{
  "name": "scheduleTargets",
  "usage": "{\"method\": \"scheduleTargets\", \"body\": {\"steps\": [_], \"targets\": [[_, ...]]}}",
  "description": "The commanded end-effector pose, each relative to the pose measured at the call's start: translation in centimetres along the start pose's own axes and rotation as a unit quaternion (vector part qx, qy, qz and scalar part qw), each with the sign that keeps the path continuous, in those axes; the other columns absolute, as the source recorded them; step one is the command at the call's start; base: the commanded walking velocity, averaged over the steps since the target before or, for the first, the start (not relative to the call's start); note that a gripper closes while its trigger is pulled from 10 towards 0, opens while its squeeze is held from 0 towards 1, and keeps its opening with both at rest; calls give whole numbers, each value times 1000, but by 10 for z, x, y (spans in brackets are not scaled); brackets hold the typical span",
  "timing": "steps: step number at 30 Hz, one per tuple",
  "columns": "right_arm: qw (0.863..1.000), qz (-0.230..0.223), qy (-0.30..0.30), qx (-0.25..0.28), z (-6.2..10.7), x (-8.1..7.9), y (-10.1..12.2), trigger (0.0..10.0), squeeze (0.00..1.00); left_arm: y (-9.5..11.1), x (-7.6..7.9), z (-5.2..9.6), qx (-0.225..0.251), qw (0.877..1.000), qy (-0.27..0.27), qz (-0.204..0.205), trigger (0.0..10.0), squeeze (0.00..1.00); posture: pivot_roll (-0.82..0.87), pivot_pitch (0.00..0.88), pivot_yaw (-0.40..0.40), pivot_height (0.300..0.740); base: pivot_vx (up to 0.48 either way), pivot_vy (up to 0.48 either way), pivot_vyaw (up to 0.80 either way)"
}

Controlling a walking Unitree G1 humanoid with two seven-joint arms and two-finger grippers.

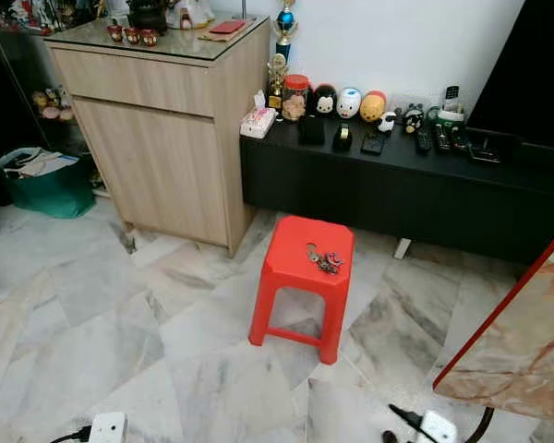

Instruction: Hang keys on a hook

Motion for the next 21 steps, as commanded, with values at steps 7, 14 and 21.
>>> {"method": "scheduleTargets", "body": {"steps": [7,14,21], "targets": [[999,30,12,-10,-1,-12,-6,10000,0,1,-7,1,-4,1000,-3,-19,10000,0,16,0,12,740,0,264,0],[1000,6,9,-7,5,7,-14,10000,0,4,-12,1,-2,1000,-2,-24,10000,0,21,0,26,740,0,273,0],[1000,0,7,-6,5,10,-12,10000,0,5,-12,1,1,1000,1,-20,10000,0,16,0,22,740,0,276,0]]}}
Point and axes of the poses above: a point about 5 cm out from each wrist's last joint towards the gripper, its own z axis pointing back from the gripper into the wrist, its own y axis along the axis of the wrist's last joint, x = y × z, the point moved 4 cm from there along -z, pointing out of the wrist towards the gripper, and after that the axes turned 11 degrees about z, right-handed, at the moved point
